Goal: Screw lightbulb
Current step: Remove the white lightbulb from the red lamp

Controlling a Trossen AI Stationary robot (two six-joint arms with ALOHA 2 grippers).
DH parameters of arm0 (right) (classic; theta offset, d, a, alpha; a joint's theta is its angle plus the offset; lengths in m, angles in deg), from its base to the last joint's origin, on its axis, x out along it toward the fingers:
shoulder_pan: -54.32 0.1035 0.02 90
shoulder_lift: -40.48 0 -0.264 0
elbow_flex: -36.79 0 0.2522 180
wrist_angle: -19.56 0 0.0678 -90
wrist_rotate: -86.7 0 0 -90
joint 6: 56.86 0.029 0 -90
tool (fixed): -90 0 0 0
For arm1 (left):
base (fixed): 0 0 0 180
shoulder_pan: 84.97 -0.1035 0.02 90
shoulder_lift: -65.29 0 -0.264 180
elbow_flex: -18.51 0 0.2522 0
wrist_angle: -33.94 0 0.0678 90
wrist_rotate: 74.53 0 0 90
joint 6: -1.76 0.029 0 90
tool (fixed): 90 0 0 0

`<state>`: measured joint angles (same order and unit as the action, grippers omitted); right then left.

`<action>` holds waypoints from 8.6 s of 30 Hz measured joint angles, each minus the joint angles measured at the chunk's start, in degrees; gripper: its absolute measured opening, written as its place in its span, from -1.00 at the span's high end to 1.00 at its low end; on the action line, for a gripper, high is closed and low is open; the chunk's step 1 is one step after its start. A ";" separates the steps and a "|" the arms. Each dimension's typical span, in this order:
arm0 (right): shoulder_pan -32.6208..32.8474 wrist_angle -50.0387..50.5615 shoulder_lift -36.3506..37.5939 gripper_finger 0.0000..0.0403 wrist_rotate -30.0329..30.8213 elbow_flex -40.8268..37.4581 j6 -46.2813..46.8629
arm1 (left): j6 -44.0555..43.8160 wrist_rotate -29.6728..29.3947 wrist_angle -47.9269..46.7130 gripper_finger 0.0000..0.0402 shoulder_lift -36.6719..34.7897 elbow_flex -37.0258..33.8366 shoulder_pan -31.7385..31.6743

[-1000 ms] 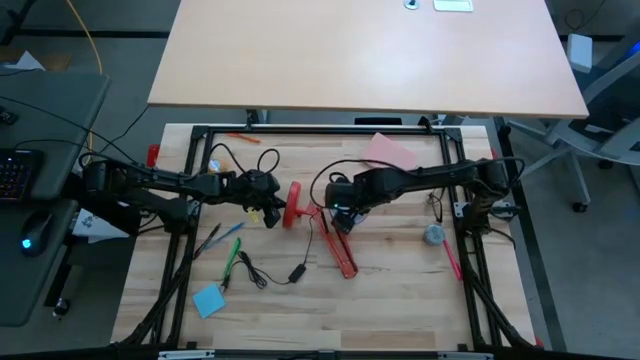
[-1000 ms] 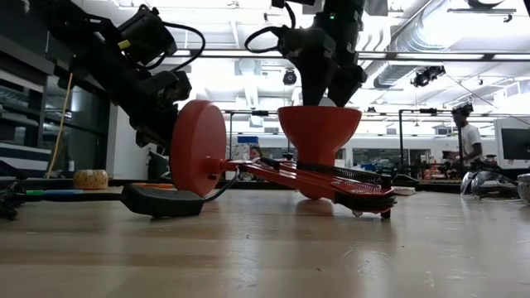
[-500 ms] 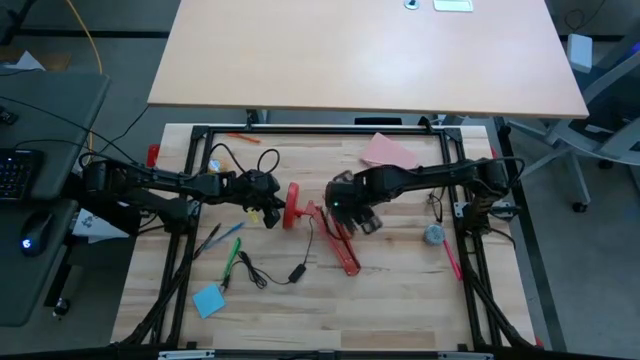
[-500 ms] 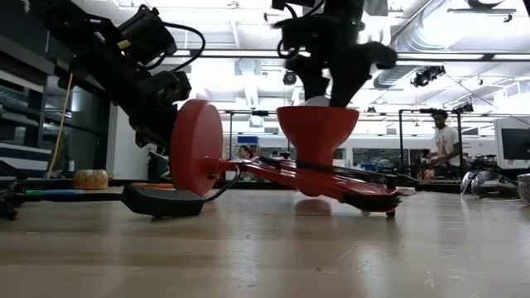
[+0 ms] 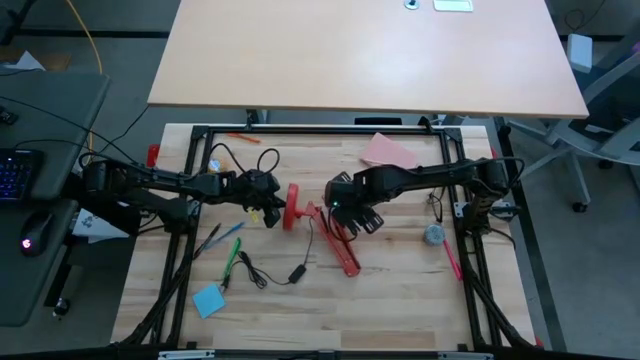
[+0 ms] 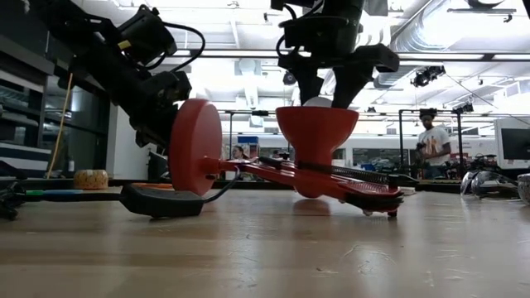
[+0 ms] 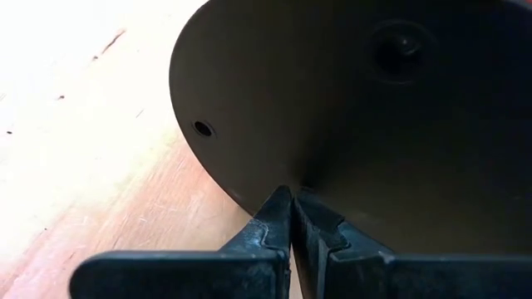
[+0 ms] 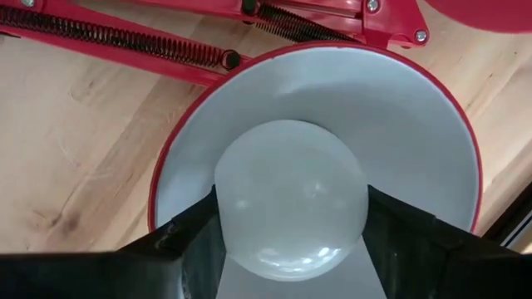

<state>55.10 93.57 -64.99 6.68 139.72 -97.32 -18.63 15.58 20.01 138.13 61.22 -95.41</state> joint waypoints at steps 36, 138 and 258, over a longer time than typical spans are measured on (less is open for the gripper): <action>0.87 0.17 9.85 -0.59 3.11 0.02 27.91 | 0.09 0.22 -0.22 1.00 0.00 0.00 0.00; -1.67 4.64 9.34 -0.82 -0.15 0.02 50.07 | 0.50 0.21 -0.44 1.00 0.02 0.00 0.02; 0.71 -3.74 11.34 -0.60 2.07 0.00 64.89 | 3.12 0.73 -1.57 1.00 0.02 0.00 0.02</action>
<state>55.81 89.83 -53.65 8.75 139.72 -32.43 -15.50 16.31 18.44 138.15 61.22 -95.39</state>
